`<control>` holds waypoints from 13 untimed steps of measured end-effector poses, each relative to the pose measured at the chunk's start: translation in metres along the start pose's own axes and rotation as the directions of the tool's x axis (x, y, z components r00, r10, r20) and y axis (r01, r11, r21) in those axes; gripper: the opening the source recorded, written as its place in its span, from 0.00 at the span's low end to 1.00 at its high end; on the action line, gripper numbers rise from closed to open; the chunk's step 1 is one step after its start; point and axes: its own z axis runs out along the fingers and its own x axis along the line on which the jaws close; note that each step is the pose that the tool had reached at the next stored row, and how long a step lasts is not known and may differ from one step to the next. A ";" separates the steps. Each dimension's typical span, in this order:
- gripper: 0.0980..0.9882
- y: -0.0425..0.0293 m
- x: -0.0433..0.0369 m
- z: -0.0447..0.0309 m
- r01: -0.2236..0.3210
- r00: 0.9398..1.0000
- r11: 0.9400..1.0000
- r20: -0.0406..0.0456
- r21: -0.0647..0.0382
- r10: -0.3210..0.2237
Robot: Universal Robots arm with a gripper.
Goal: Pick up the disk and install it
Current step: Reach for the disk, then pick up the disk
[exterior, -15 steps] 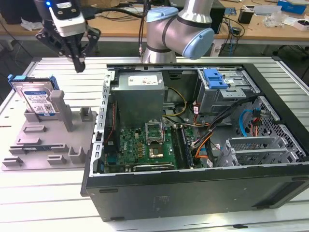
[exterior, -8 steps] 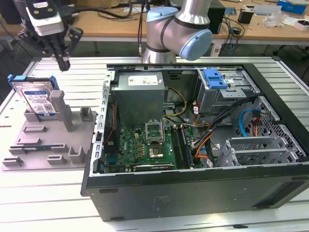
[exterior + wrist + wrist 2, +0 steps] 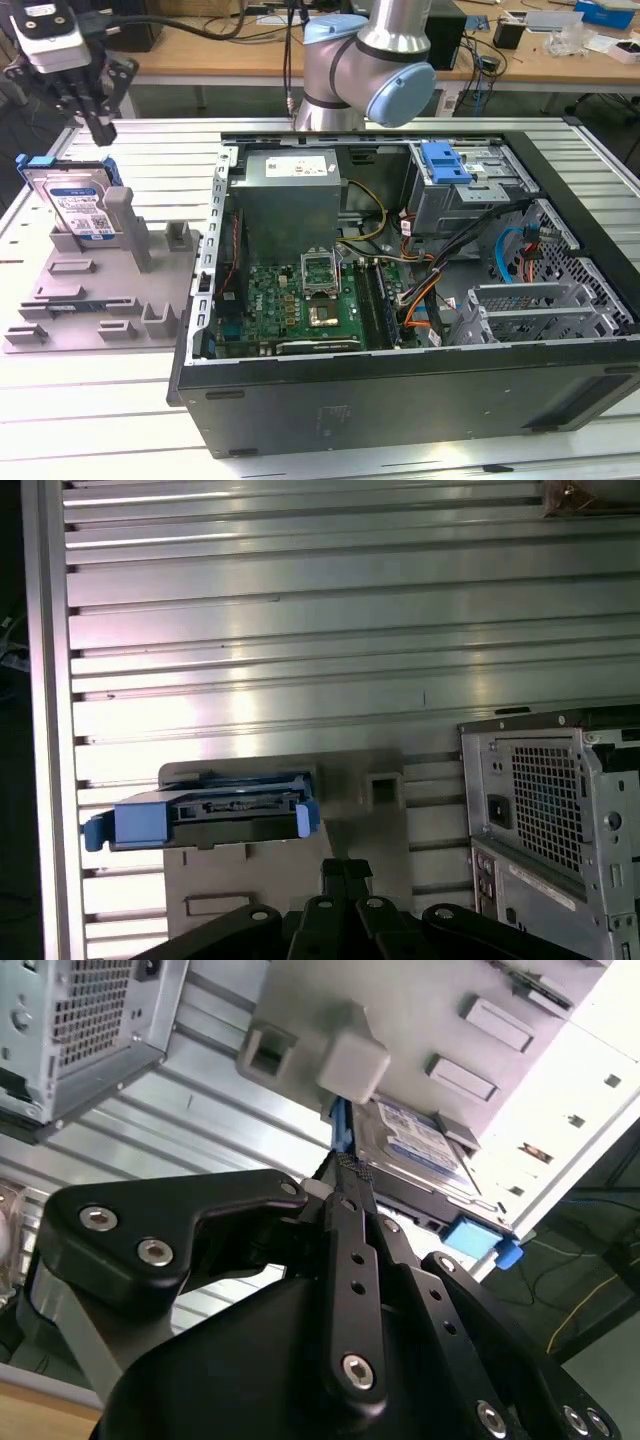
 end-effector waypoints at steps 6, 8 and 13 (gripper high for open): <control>0.01 0.0058 0.0222 0.0021 0.000 1.000 1.000 0.000 0.000 0.000; 0.01 0.0075 0.0281 0.0027 0.000 1.000 1.000 0.000 0.000 0.000; 0.01 0.0077 0.0315 0.0028 0.000 1.000 1.000 0.000 0.000 0.000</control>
